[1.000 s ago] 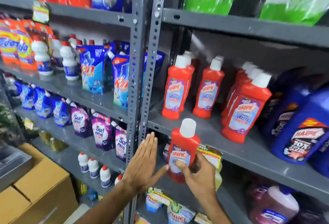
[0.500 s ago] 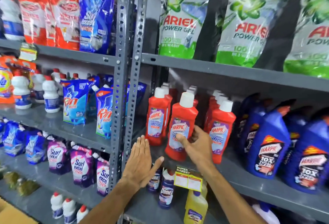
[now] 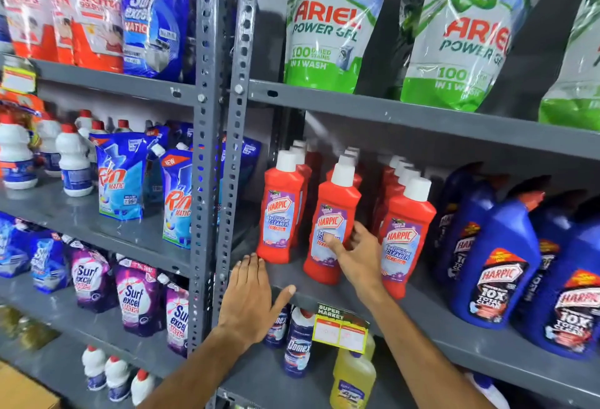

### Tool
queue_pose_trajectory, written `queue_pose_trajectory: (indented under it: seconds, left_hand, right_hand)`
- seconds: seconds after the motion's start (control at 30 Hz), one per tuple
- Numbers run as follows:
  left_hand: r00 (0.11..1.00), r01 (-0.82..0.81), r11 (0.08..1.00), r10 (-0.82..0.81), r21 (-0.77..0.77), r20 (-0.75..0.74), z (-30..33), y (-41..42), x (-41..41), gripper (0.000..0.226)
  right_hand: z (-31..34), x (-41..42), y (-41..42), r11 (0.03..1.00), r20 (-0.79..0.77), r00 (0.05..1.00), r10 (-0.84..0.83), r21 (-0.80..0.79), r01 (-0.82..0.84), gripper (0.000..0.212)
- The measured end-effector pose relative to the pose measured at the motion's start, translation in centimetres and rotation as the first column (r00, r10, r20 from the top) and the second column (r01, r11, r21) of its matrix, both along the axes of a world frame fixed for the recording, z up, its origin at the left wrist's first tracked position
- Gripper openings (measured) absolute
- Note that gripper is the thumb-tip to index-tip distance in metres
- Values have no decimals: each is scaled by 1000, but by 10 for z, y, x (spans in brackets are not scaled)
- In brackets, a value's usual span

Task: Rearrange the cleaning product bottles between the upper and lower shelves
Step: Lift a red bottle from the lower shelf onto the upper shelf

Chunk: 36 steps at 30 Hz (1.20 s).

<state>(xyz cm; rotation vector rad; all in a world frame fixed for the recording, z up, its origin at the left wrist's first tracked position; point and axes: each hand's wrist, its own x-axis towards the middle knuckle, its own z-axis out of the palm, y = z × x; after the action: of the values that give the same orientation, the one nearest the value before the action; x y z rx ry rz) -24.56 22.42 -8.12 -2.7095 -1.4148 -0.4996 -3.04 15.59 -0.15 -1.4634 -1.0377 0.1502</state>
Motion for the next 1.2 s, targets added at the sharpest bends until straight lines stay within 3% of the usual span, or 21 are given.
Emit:
queue_pose_trajectory:
  seconds: [0.17, 0.37, 1.0, 1.2]
  left_hand:
    - [999, -10, 999, 11, 34, -36, 1, -1, 1, 123]
    - [998, -21, 999, 24, 45, -64, 0, -2, 1, 121]
    - [995, -28, 999, 30, 18, -99, 5, -4, 1, 106]
    - [998, -28, 1000, 28, 13, -57, 5, -4, -1, 107]
  right_hand:
    - [-9, 3, -1, 1000, -24, 1000, 16, -16, -17, 49]
    - [-45, 13, -12, 963, 63, 994, 86, -260, -67, 61]
    - [-41, 11, -13, 952, -45, 994, 100, -286, -108, 66]
    - [-36, -3, -27, 971, 26, 1000, 3, -237, 4, 88]
